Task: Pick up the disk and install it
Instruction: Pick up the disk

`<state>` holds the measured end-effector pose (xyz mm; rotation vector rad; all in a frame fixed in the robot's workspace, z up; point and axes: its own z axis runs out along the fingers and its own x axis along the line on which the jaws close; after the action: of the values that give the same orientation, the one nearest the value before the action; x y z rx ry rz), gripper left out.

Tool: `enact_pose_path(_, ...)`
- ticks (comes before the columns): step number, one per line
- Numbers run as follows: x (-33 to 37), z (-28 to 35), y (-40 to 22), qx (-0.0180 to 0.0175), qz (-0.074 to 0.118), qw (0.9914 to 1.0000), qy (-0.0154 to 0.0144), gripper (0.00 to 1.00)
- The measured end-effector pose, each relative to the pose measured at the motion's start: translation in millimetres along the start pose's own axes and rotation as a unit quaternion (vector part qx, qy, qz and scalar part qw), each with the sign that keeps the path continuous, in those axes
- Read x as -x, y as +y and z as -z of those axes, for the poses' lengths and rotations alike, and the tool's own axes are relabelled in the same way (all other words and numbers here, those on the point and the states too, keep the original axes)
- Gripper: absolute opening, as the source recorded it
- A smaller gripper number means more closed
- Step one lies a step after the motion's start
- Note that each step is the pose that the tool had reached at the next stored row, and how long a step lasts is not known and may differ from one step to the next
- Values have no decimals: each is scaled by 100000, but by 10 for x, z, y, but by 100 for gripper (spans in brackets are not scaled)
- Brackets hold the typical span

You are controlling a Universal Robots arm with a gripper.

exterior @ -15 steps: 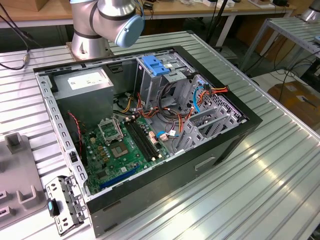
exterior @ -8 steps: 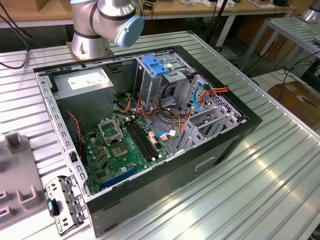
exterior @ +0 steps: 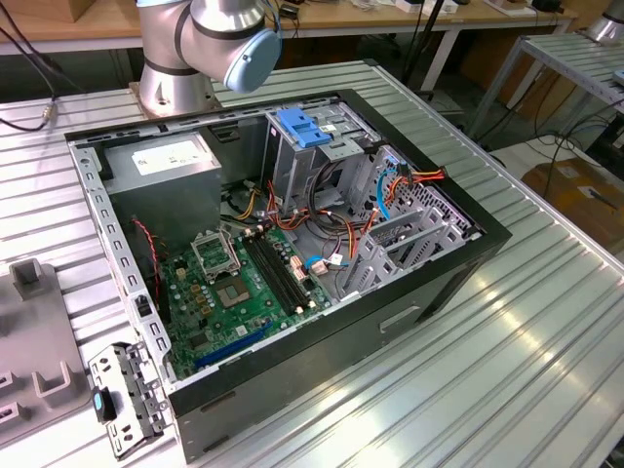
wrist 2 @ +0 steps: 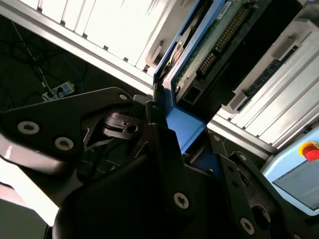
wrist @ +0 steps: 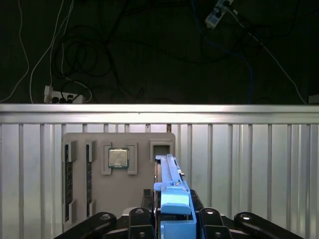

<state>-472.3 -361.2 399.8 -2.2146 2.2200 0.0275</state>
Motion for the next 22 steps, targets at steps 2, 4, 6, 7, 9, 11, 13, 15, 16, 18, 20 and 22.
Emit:
enact_pose_path(2, 1, 26, -1, 38, -2, 100000, 0, 37)
enact_pose_path(4, 1, 49, -2, 83, -4, 100000, 2, 37)
enact_pose_path(6, 2, 94, -3, 151, -3, 100000, 4, 37)
enact_pose_path(7, 2, 110, -4, 182, -4, 100000, 2, 37)
enact_pose_path(9, 2, 130, -5, 229, -5, 100000, 0, 37)
enact_pose_path(11, 2, 134, -6, 245, -6, 100000, -5, 37)
enact_pose_path(13, 2, 136, -6, 260, -5, 100000, 3, 37)
enact_pose_path(15, 2, 136, -6, 257, -6, 100000, 40, 37)
enact_pose_path(16, 2, 136, -6, 259, -5, 100000, 40, 37)
enact_pose_path(18, 2, 136, -6, 259, -3, 100000, 44, 37)
enact_pose_path(20, 2, 136, -6, 258, -5, 100000, 45, 37)
enact_pose_path(22, 2, 136, -6, 259, -6, 100000, 47, 37)
